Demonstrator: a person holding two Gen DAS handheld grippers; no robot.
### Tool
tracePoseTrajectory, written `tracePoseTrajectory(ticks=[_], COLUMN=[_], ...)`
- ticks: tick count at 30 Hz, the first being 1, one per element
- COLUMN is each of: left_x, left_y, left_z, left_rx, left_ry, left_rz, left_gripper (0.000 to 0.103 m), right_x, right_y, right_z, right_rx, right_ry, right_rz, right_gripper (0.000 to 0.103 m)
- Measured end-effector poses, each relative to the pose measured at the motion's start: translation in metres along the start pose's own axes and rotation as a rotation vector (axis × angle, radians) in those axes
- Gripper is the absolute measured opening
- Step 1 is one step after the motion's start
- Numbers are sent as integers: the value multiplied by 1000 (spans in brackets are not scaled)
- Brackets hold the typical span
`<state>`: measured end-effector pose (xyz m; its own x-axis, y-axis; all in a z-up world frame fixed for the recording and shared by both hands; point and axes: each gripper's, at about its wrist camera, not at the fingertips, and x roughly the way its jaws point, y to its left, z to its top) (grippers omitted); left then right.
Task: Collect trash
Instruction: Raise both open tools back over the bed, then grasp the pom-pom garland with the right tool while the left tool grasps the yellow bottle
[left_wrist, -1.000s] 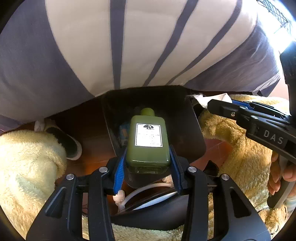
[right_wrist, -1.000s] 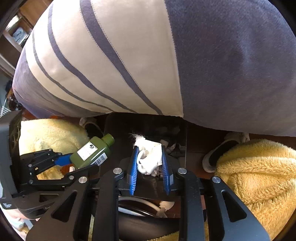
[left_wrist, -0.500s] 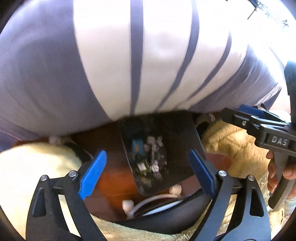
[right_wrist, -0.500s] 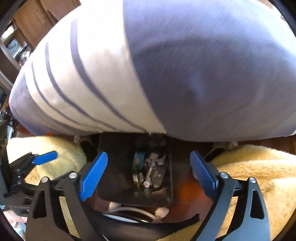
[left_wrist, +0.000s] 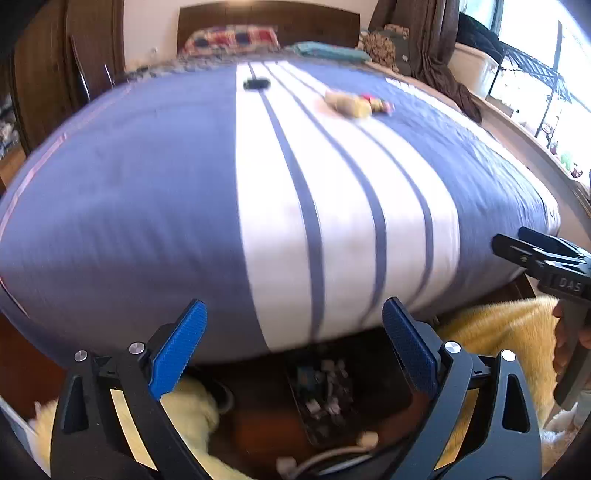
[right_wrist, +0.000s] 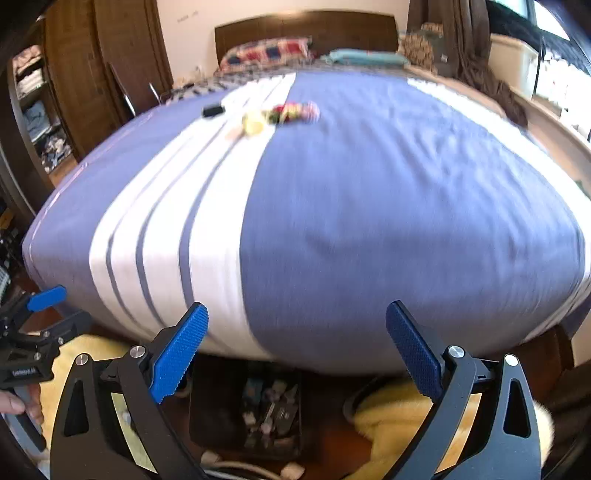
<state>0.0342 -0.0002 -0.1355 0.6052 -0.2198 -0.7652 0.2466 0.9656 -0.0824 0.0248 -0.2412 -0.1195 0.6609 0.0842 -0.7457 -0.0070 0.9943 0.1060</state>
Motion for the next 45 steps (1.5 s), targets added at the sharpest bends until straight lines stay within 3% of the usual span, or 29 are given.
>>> tracePoseTrajectory(ticks=[9, 19, 22, 29, 37, 43, 45], left_x=[13, 71, 86, 112, 129, 138, 140], left_y=[11, 25, 26, 15, 5, -2, -7], left_z=[70, 130, 141, 162, 179, 190, 193], left_rx=[17, 32, 36, 52, 67, 79, 80], left_ry=[-57, -9, 2, 11, 19, 23, 22], left_rz=[50, 80, 81, 49, 24, 11, 2], left_gripper=[91, 91, 91, 91, 91, 91, 91], right_x=[-1, 60, 76, 113, 168, 193, 200], right_y=[-3, 6, 9, 0, 1, 13, 18], right_z=[67, 121, 137, 176, 210, 229, 231], right_rx=[-16, -12, -27, -20, -63, -102, -118], right_ry=[-76, -33, -41, -26, 59, 85, 101], right_rz=[-7, -3, 19, -34, -58, -11, 3], right_gripper=[98, 98, 94, 80, 81, 80, 58])
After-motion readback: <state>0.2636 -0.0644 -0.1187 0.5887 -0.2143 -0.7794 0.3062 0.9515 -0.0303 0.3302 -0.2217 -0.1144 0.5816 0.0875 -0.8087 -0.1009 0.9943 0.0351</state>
